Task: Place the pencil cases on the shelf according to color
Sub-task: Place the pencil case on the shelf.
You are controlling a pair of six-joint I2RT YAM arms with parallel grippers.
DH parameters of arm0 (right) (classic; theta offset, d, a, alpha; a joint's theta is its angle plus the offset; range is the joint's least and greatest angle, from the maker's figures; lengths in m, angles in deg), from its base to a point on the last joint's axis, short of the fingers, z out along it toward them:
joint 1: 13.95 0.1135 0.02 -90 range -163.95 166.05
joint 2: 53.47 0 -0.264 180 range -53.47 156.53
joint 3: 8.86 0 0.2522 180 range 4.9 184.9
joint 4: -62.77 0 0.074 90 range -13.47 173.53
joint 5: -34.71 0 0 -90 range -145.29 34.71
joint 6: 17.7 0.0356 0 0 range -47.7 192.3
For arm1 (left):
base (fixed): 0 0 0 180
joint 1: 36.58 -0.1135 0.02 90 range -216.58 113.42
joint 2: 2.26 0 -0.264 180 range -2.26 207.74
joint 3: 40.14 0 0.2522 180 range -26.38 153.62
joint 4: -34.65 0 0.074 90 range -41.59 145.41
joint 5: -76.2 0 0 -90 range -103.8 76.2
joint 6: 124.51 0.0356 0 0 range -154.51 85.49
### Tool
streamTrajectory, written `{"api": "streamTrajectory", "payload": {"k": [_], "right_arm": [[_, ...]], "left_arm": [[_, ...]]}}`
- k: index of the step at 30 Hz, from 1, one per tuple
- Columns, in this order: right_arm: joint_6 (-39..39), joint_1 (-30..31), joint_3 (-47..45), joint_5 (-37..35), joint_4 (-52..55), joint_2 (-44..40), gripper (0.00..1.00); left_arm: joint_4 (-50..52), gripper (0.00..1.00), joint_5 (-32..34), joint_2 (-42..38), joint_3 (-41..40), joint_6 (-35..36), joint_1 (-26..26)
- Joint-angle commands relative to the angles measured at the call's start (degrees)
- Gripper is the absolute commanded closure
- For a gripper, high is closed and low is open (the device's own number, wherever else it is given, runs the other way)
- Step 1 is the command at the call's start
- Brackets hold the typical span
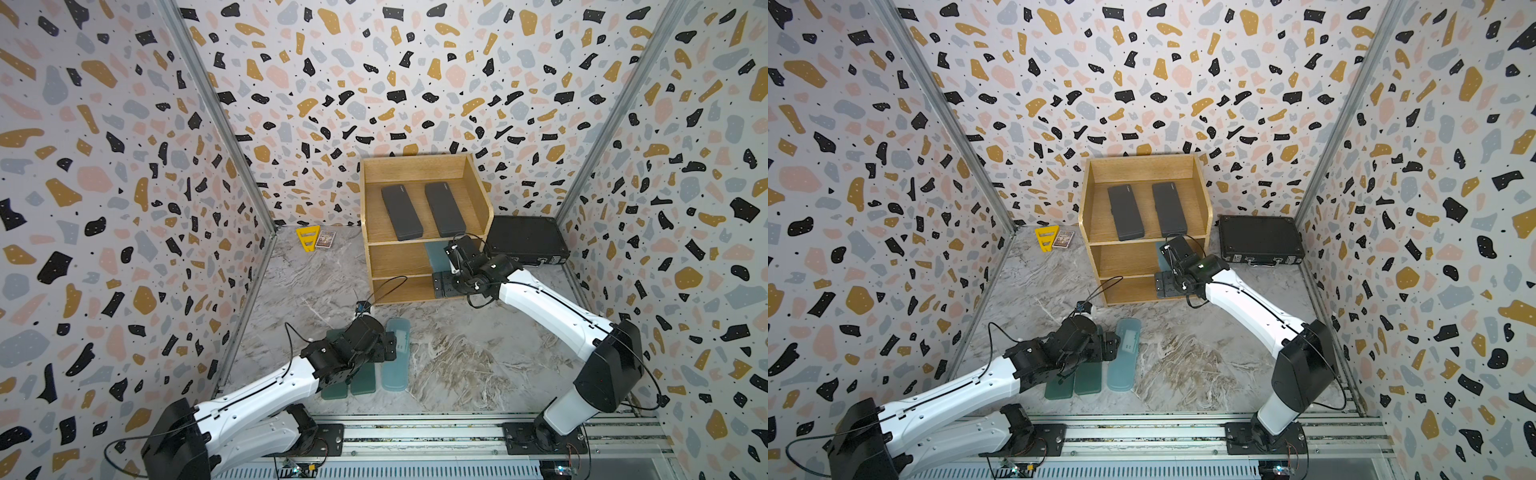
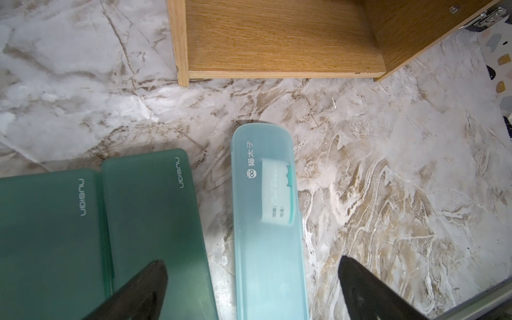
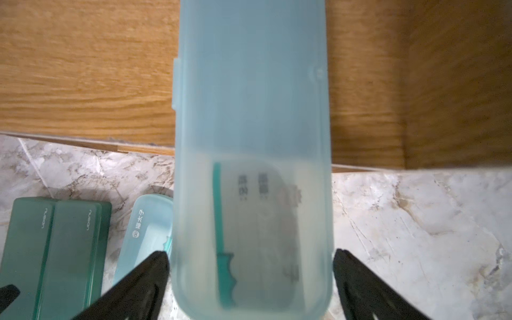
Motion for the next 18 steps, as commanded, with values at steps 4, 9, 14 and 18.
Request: {"api": "streamTrajectory", "payload": {"k": [4,9,14,18], "right_arm": [[-0.08,-0.29,-2.42,1.2,-2.98,-12.22,0.0],[0.54,-0.29,-8.16,0.82,-1.11,-18.69,0.04],[2.53,-0.29,-19.33,4.39,-6.92,-26.29,0.47],[5.09,-0.2,-25.59,6.9,-12.94,-29.02,0.92]], "left_arm": [[1.53,0.0,1.78,-2.39,1.74,1.05,-0.83],[2.3,0.0,2.32,-2.87,1.35,0.88,-0.98],[1.57,0.0,2.53,-2.71,-0.41,0.38,-1.08],[1.27,0.0,2.89,-2.6,-1.06,-0.11,-1.14]]}}
